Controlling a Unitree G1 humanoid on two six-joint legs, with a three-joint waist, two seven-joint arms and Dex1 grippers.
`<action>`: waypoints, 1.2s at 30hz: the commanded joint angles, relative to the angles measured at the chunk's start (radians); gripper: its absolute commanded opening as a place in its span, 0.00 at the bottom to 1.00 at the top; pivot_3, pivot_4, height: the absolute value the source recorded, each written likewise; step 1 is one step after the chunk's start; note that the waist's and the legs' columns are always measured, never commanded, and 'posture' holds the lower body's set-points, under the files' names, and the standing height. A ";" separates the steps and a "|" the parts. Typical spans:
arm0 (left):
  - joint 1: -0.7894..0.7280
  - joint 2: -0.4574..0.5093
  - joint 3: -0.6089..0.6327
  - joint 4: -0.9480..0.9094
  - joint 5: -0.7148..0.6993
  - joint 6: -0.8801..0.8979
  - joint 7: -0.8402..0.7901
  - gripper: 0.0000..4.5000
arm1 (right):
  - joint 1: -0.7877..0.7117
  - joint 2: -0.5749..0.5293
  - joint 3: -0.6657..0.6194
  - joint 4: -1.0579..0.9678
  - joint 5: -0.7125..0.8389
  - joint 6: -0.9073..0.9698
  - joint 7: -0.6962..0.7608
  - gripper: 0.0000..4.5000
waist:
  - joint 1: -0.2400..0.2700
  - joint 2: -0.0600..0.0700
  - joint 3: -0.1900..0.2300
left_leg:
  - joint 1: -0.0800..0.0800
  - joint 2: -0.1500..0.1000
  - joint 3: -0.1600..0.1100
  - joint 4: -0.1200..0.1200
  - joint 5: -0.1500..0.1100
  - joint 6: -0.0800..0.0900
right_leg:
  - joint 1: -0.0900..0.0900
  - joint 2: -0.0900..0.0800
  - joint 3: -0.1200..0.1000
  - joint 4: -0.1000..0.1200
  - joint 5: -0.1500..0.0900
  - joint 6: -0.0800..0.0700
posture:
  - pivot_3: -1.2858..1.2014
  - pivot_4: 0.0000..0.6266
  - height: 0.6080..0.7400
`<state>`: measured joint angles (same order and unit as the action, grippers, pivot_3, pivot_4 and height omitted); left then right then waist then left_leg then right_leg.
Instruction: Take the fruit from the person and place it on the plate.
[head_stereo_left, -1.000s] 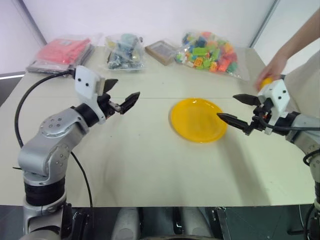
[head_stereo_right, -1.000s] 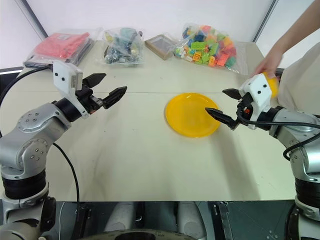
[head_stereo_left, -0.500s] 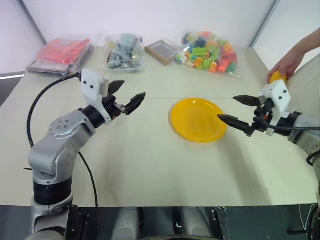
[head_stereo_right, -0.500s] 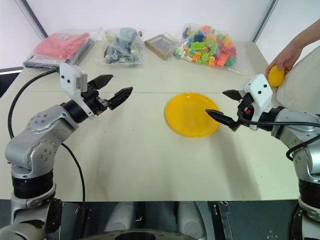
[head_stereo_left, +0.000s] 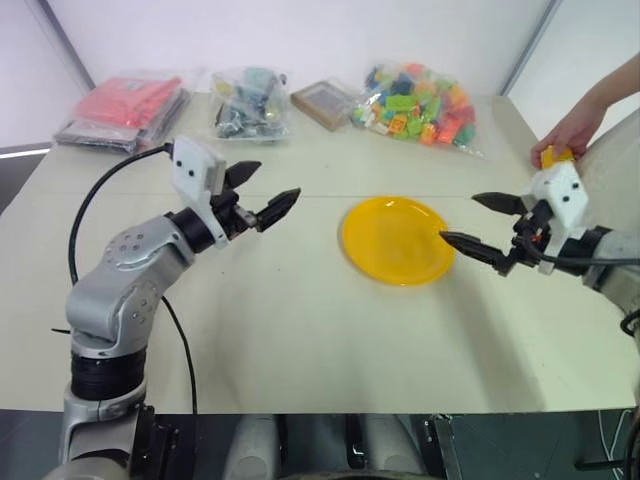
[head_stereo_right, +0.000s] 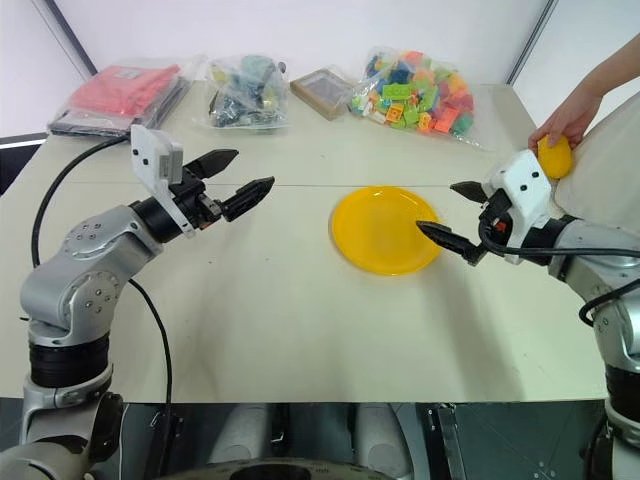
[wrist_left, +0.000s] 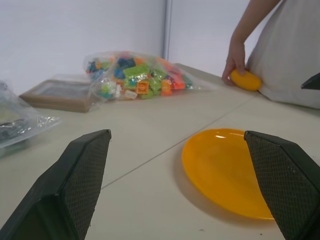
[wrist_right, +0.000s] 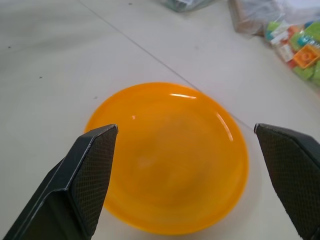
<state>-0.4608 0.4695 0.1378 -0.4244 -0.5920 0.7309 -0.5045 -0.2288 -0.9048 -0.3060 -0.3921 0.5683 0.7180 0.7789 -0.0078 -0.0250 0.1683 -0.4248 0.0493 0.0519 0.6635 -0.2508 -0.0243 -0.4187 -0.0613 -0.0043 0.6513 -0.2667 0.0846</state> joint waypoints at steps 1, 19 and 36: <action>-0.019 0.006 0.005 0.001 -0.001 -0.034 -0.013 0.99 | 0.000 0.003 -0.047 -0.029 0.012 -0.010 -0.016 1.00 | 0.000 0.000 0.000 | 0.000 0.000 0.000 0.000 0.000 0.000 | 0.000 0.000 0.000 0.000 0.000 0.000 | 0.52 0.24 0.93; -0.045 -0.021 -0.019 0.025 0.013 -0.061 0.008 0.99 | -0.027 0.016 -0.040 -0.013 0.013 -0.033 -0.037 1.00 | 0.000 0.000 0.000 | 0.000 0.000 0.000 0.000 0.000 0.000 | 0.000 0.000 0.000 0.000 0.000 0.000 | 0.52 0.24 0.93; -0.241 -0.187 0.044 0.152 -0.149 -0.048 0.069 0.99 | -0.174 0.052 -0.029 -0.064 0.105 0.034 -0.103 1.00 | 0.000 0.000 0.000 | 0.000 0.000 -0.001 0.001 0.000 0.000 | 0.000 0.001 0.000 0.000 0.000 0.000 | 0.52 0.24 0.93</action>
<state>-0.6719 0.2869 0.1711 -0.2725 -0.7292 0.7069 -0.4330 -0.3840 -0.8475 -0.3164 -0.4253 0.6538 0.7527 0.6849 -0.0078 -0.0248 0.1682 -0.4248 0.0494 0.0514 0.6642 -0.2508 -0.0243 -0.4186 -0.0606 -0.0043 0.6515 -0.2666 0.0850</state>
